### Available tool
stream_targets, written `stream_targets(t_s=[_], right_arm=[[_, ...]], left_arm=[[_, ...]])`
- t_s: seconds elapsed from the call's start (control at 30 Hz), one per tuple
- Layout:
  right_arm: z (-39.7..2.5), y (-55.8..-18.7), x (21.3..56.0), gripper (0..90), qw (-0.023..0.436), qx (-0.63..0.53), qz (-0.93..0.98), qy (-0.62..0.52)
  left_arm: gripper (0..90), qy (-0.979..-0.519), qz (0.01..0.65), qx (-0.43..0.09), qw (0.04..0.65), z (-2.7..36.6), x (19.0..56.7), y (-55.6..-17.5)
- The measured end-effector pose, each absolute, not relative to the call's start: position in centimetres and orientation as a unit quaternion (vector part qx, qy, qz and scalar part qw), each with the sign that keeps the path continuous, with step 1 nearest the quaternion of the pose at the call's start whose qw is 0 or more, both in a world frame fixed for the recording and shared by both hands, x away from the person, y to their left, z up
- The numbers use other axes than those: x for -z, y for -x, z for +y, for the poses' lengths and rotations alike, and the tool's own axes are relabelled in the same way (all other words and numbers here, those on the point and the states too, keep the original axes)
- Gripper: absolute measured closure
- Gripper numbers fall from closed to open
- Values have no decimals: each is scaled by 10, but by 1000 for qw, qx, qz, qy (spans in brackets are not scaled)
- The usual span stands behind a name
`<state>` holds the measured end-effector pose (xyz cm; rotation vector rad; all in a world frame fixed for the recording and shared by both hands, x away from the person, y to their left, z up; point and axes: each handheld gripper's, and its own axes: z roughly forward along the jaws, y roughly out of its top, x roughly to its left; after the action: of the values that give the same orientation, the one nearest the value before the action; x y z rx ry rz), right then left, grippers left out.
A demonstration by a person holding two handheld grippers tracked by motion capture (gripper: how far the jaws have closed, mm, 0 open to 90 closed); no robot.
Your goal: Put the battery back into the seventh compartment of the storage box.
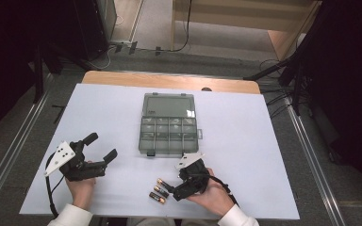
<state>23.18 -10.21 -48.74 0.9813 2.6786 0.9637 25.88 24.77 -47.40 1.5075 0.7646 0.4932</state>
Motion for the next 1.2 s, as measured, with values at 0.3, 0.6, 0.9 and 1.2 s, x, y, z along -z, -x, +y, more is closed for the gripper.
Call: stream_targets(t_s=[0.3,0.6,0.9,1.2], right_arm=[[-81,-238,478,166,41,-279,901,-330],[-70,-240,480,373,25,-252,915,-314],[-58,-240,482,698,8,-204,928,-312],[-54,-242,481,779,-2,-190,924,-331]], left_arm=[[45,-660,335,-215,638,248,474,-259],[45,-659,335,-215,638,248,474,-259],[45,-657,333,-220,640,248,473,-258],[45,-657,333,-219,640,248,473,-258]])
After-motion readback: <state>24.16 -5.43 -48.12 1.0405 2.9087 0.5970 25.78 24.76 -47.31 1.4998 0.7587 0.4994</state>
